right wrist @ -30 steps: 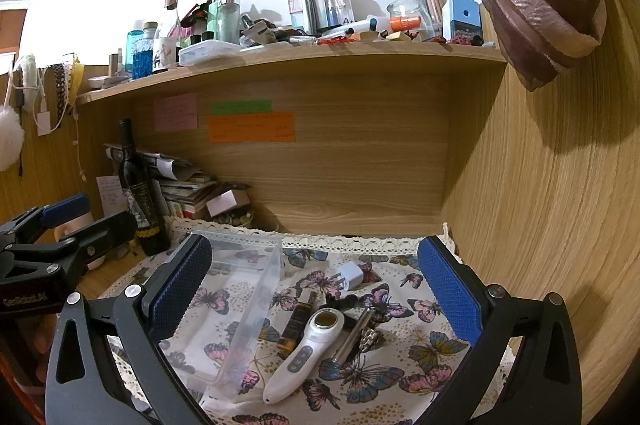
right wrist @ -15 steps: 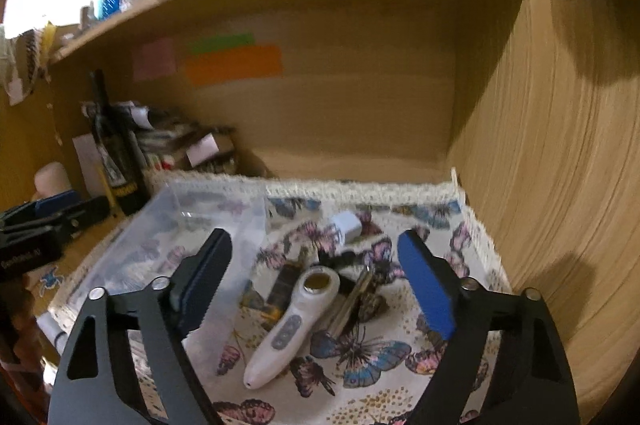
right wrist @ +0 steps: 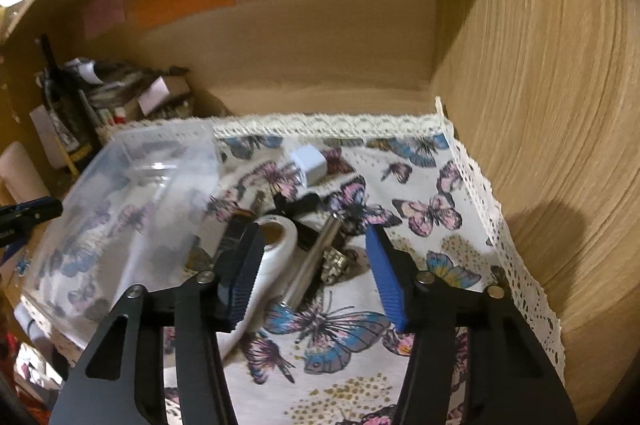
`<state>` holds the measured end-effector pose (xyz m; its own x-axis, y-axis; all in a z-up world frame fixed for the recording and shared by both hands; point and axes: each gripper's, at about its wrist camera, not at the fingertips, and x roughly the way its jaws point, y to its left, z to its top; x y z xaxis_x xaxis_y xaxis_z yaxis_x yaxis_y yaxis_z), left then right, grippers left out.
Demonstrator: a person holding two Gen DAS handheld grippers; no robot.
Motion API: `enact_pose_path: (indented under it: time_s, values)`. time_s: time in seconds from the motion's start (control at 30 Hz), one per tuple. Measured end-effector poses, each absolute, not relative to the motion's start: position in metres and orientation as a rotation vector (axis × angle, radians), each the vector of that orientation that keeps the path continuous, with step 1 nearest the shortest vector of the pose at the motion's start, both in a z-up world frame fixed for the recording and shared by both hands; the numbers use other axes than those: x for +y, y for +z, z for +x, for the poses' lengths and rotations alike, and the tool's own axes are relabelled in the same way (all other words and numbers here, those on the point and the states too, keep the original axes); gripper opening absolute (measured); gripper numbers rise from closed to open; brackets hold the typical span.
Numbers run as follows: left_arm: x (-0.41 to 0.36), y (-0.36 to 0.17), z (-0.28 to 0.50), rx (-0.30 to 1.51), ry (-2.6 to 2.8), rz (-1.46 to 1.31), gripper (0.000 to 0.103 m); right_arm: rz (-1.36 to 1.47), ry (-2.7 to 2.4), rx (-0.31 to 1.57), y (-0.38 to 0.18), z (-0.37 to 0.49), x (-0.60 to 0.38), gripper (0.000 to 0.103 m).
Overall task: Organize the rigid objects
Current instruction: 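Grasp the clear plastic box wall with the left tool, then grasp the white handheld facial device with the right tool and lift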
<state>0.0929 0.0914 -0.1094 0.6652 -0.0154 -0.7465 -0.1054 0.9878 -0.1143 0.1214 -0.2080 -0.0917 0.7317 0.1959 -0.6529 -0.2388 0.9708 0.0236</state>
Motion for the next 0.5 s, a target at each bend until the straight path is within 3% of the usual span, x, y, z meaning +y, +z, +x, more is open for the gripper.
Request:
enact_pose_path:
  time_s: [0.13, 0.5]
  values:
    - [0.099, -0.120, 0.102, 0.924, 0.004, -0.198, 0.019, -0.067, 0.252, 0.759, -0.098, 0.130, -0.209, 0.043]
    - [0.088, -0.126, 0.104, 0.958, -0.028, -0.126, 0.010, -0.057, 0.365, 0.909, -0.123, 0.141, -0.176, 0.036]
